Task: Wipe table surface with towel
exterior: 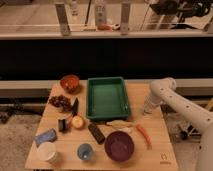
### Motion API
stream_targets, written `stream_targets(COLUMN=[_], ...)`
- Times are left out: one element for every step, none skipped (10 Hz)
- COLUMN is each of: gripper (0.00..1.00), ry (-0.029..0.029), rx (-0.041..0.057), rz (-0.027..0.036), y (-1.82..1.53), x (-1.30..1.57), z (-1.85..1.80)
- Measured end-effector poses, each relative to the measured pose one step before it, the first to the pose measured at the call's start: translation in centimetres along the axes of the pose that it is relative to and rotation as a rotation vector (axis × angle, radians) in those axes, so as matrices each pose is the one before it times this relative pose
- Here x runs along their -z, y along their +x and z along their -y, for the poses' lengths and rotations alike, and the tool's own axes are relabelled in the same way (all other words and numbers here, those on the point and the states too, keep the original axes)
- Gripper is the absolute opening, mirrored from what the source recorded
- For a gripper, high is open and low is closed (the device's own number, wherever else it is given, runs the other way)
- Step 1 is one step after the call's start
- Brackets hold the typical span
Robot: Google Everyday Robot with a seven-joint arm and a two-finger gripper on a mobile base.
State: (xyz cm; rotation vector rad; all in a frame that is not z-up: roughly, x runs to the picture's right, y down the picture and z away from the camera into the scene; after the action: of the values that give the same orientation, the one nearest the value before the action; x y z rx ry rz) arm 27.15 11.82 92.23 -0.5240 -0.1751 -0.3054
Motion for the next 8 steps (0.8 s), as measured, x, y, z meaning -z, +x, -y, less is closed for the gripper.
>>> stream_targets(gripper=[0.00,0.00,0.00,0.00,0.00,0.00,0.00,0.00], ry=[0.00130,-0.00296,-0.00082,-0.00285,-0.00230,-0.00378,-0.00180,-0.00133], rx=[0.00527,0.01932,0.02936,0.01804,0.01655,0.01602,0.01360,0.00211], rz=[0.00251,0.01137,0.01554,0.00468,0.00583,0.00419,0.00334,-0.00004], y=[0.039,-0.516,-1.150,-0.556,-0.662,-0.517,-0.404,0.169], x=[0.067,-0.023,0.158,0.174,0.169,0.029,0.035,0.185], z=[-0.156,-0.235,-0.511,-1.037,-0.994,-0.714,-0.581,-1.105])
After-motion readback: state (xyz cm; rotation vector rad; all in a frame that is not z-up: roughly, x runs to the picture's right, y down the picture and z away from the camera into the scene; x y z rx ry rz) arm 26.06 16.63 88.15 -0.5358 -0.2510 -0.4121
